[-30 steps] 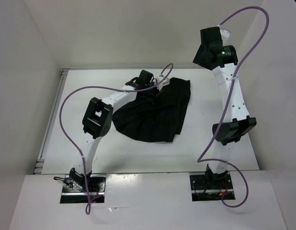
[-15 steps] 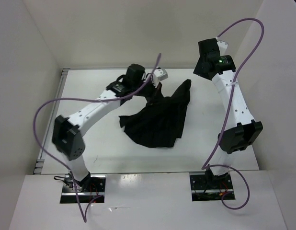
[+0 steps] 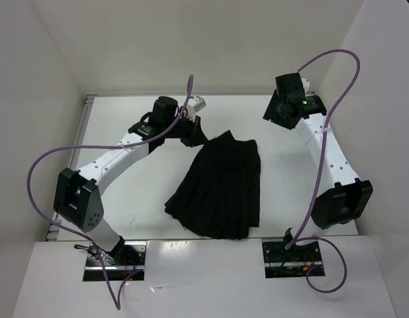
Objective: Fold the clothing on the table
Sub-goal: Flatten the skirt out, then fold the skirt
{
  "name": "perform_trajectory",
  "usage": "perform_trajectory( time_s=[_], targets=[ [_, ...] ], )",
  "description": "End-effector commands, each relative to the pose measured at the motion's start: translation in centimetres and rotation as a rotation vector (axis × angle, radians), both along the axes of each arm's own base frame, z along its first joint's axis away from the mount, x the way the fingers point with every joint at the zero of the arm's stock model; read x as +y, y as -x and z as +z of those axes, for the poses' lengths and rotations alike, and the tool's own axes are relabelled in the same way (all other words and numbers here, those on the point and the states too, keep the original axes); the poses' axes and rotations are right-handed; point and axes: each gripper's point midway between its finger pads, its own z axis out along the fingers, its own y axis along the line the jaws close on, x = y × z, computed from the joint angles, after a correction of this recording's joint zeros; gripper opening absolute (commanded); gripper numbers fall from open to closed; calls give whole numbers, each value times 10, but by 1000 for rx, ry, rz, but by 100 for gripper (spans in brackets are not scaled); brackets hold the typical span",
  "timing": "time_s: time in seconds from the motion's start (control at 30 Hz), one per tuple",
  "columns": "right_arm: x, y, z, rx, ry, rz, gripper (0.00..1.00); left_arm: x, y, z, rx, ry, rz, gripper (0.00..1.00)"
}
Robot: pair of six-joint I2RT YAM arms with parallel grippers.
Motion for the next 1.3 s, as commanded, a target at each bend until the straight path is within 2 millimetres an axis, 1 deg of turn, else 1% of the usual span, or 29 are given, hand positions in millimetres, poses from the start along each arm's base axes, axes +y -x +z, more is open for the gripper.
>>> perform_trajectory(
  time_s=[0.0,0.03,0.07,0.13,0.17,0.2,0.27,0.3,0.33,0.37,0.4,0.43,0.47,0.53,0.57,0.6,0.67,0.7,0.73,0.77,0.8,0.9,0.93,0.97,1.0,1.07,1.1,1.23,1.27],
  targets=[
    [5,2,16,-89,-64,7,59,28,-58,12,-36,37,230,0],
    [4,6,17,-92,-65,7,59,48,-75,11,-28,28,329,0],
    [6,7,18,-100,-74,15,59,59,-86,5,-7,22,393,0],
    [8,10,8,-74,-79,24,59,87,-106,3,2,28,527,0],
    [11,11,6,-74,-94,38,59,110,-114,-11,59,40,625,0],
    [14,10,4,-75,-103,47,59,125,-119,-13,71,50,691,0],
    [19,11,-7,-56,-122,67,59,159,-129,-32,141,59,827,0],
    [27,12,-10,-47,-143,110,59,166,-133,-53,195,39,845,4],
    [30,9,-22,-31,-146,130,59,172,-133,-69,256,39,846,17],
    [37,7,-31,-13,-163,159,59,174,-137,-95,319,7,846,20],
    [40,5,-37,-5,-173,170,59,170,-137,-108,358,-5,831,25],
    [42,3,-41,2,-173,189,61,174,-137,-120,398,-21,833,34],
    [45,0,-52,33,-172,205,61,176,-140,-136,441,-27,842,41],
    [49,0,-60,58,-178,229,61,177,-141,-140,454,-33,858,45],
    [51,-3,-61,63,-186,236,61,185,-143,-142,445,-35,880,48],
    [52,-4,-60,55,-176,265,61,191,-145,-141,432,-30,896,52],
    [54,-8,-57,33,-167,291,61,196,-151,-129,371,-33,882,55],
    [55,-9,-63,49,-166,303,61,194,-154,-123,347,-33,858,55],
    [56,-13,-73,69,-165,301,61,195,-157,-124,340,-48,848,55],
    [56,-14,-80,85,-156,309,61,195,-167,-115,295,-59,829,55],
    [56,-20,-79,81,-147,319,61,195,-171,-121,295,-77,820,55],
    [58,-31,-97,115,-133,332,61,203,-186,-117,236,-100,815,55],
    [59,-35,-97,115,-133,332,61,203,-192,-117,218,-100,810,56],
    [60,-40,-104,128,-132,331,61,202,-193,-115,204,-100,796,56],
    [62,-40,-109,141,-140,337,61,203,-197,-125,192,-129,777,56],
    [65,-41,-114,161,-151,345,61,199,-208,-122,157,-132,735,56],
    [67,-43,-111,153,-161,354,61,198,-207,-139,179,-166,706,56],
    [63,-41,-113,162,-144,339,61,201,-218,-154,189,-187,674,55],
    [62,-39,-109,160,-144,339,61,198,-216,-164,212,-185,656,55]
  ],
)
